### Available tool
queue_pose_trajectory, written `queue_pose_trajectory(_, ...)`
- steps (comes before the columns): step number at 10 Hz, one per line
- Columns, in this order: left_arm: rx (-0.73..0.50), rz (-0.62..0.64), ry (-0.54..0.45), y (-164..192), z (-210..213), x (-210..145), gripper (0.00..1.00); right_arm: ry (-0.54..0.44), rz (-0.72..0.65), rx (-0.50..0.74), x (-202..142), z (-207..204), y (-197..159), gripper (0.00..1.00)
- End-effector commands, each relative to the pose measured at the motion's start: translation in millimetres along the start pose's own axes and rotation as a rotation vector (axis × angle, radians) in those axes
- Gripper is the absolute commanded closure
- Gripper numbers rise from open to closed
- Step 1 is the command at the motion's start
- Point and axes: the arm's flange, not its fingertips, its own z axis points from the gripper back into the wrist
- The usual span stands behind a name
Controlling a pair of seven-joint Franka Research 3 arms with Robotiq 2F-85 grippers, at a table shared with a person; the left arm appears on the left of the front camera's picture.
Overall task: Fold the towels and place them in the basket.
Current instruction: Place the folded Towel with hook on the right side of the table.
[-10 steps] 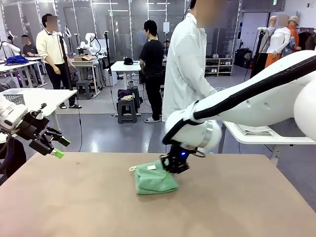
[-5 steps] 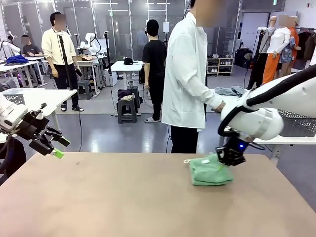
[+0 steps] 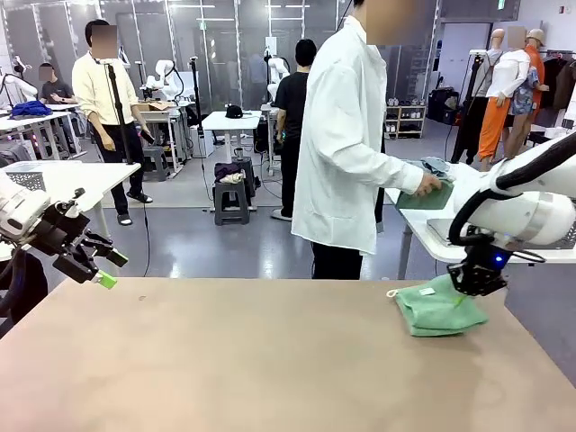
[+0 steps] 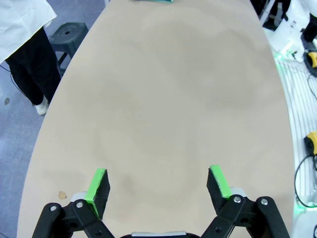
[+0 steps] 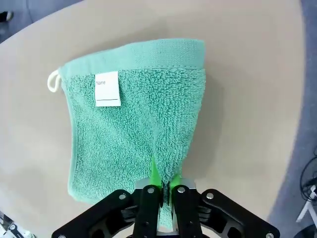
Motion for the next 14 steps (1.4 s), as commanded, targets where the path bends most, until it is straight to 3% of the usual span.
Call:
queue_pose_trajectory(1, -0.003, -0.006, 0.008, -0.2, 0.3, 0.6, 0.01, 0.039, 0.006, -0.013, 10.5, -1.7, -4.2, 0.94)
queue_pose_trajectory(2, -0.003, -0.006, 0.008, -0.2, 0.3, 0.6, 0.01, 0.039, 0.0, -0.012, 12.5, -3.7, -6.8, 0.74)
queue_pose_trajectory(3, -0.003, -0.006, 0.008, -0.2, 0.3, 0.6, 0.01, 0.028, -0.004, -0.022, 13.3, -4.7, -8.4, 0.74)
queue_pose_trajectory(4, -0.003, -0.006, 0.008, -0.2, 0.3, 0.6, 0.01, 0.011, -0.009, -0.025, 11.3, -2.6, -8.8, 0.54)
queue_pose_trajectory(5, -0.003, -0.006, 0.008, -0.2, 0.3, 0.6, 0.01, -0.006, -0.011, -0.042, 10.3, 2.2, -9.6, 0.71)
queue_pose_trajectory(6, -0.003, -0.006, 0.008, -0.2, 0.3, 0.6, 0.01, -0.03, -0.013, -0.054, 8.2, 9.6, -9.6, 0.34)
queue_pose_trajectory(7, -0.003, -0.006, 0.008, -0.2, 0.3, 0.6, 0.01, -0.048, -0.019, -0.074, 5.2, 17.3, -9.2, 0.51)
queue_pose_trajectory(8, -0.003, -0.006, 0.008, -0.2, 0.3, 0.6, 0.01, -0.074, -0.013, -0.083, -1.3, 30.1, -3.5, 0.14)
queue_pose_trajectory(9, -0.003, -0.006, 0.008, -0.2, 0.3, 0.6, 0.01, -0.115, -0.008, -0.071, -13.7, 50.2, 11.5, 0.31)
queue_pose_trajectory(12, -0.003, -0.006, 0.008, -0.2, 0.3, 0.6, 0.01, -0.222, -0.021, -0.041, -75.3, 126.3, 67.7, 0.31)
queue_pose_trajectory(14, -0.003, -0.006, 0.008, -0.2, 0.3, 0.6, 0.01, -0.307, 0.0, -0.004, -135.1, 171.5, 99.4, 0.31)
